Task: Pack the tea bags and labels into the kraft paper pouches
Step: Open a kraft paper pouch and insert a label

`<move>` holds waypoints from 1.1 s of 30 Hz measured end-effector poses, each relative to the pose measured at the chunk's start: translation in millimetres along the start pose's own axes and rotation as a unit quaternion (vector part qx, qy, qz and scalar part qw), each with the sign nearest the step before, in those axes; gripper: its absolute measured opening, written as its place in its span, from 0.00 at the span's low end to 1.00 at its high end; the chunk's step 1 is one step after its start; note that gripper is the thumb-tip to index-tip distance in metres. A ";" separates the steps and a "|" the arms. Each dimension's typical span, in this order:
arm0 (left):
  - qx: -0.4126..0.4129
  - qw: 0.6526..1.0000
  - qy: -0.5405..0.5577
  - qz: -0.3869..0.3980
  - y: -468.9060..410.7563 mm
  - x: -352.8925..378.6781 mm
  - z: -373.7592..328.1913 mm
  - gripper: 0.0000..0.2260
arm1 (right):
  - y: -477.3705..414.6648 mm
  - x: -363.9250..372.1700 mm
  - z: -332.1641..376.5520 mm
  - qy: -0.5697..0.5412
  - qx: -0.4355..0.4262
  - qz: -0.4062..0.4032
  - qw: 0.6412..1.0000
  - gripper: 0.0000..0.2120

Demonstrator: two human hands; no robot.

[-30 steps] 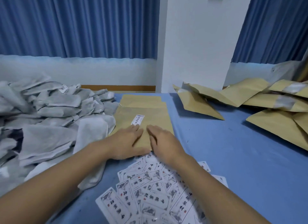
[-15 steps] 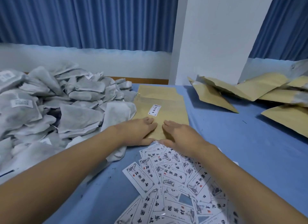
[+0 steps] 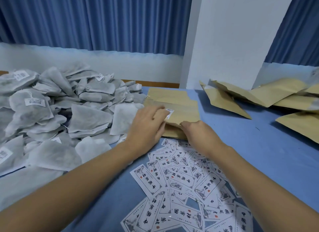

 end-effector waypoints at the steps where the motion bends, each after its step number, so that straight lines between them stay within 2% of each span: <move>1: -0.045 0.996 0.047 -0.056 7.6 -10.2 -1.3 0.08 | 5.9 -2.6 -1.5 -0.037 0.006 -0.025 0.999 0.07; 2: -0.109 0.983 0.131 -0.075 16.4 -11.5 1.8 0.05 | 12.6 -5.3 -1.7 -0.079 0.008 -0.052 0.996 0.09; 3: -0.197 0.946 0.253 -0.056 25.5 -1.5 10.0 0.05 | 18.8 -7.2 -1.2 -0.124 0.008 -0.075 0.989 0.10; 4: -0.291 0.873 0.392 -0.011 36.4 18.2 14.2 0.09 | 25.0 -6.8 -0.6 -0.170 0.009 -0.092 0.981 0.11; 5: -0.368 0.786 0.495 0.040 48.5 38.2 11.4 0.14 | 30.7 -5.6 1.0 -0.214 0.010 -0.101 0.972 0.11; 6: -0.417 0.714 0.556 0.078 57.6 51.9 5.8 0.18 | 36.3 -3.9 3.3 -0.254 0.008 -0.107 0.961 0.11; 7: -0.439 0.670 0.590 0.098 62.0 60.1 1.9 0.23 | 41.7 -2.7 6.5 -0.292 0.001 -0.112 0.950 0.10; 8: -0.443 0.643 0.616 0.103 62.7 65.1 -0.7 0.26 | 46.5 -1.6 10.1 -0.327 -0.010 -0.114 0.938 0.11; 10: -0.435 0.606 0.657 0.105 60.6 69.8 -4.3 0.26 | 52.4 2.9 16.7 -0.381 -0.035 -0.091 0.919 0.15; 13: -0.431 0.579 0.683 0.111 66.5 74.5 -7.2 0.22 | 54.5 8.9 24.0 -0.424 -0.061 -0.041 0.903 0.15; 17: -0.422 0.561 0.705 0.105 67.9 72.3 -12.8 0.24 | 52.1 8.5 18.1 -0.458 -0.032 -0.044 0.887 0.16; 20: -0.424 0.569 0.698 0.100 67.3 69.7 -13.5 0.24 | 51.5 12.2 12.9 -0.504 -0.006 -0.039 0.863 0.18; 24: -0.422 0.589 0.683 0.093 67.5 65.6 -13.6 0.24 | 52.8 11.2 15.0 -0.481 -0.014 -0.043 0.875 0.19; 30: -0.413 0.576 0.699 0.095 67.4 66.4 -14.6 0.19 | 52.4 14.2 11.1 -0.538 -0.010 -0.027 0.843 0.15; 33: -0.405 0.576 0.703 0.102 68.9 67.8 -15.1 0.16 | 53.8 14.7 8.3 -0.527 -0.001 -0.040 0.849 0.11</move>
Point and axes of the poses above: each hand's wrist, its own y-axis away from the middle knuckle, its own x-axis out of the palm, z = x × y, the point moved 9 cm from there along -y, towards the middle knuckle, and after that the axes turned 2 degrees about z, right-handed, at the moved point
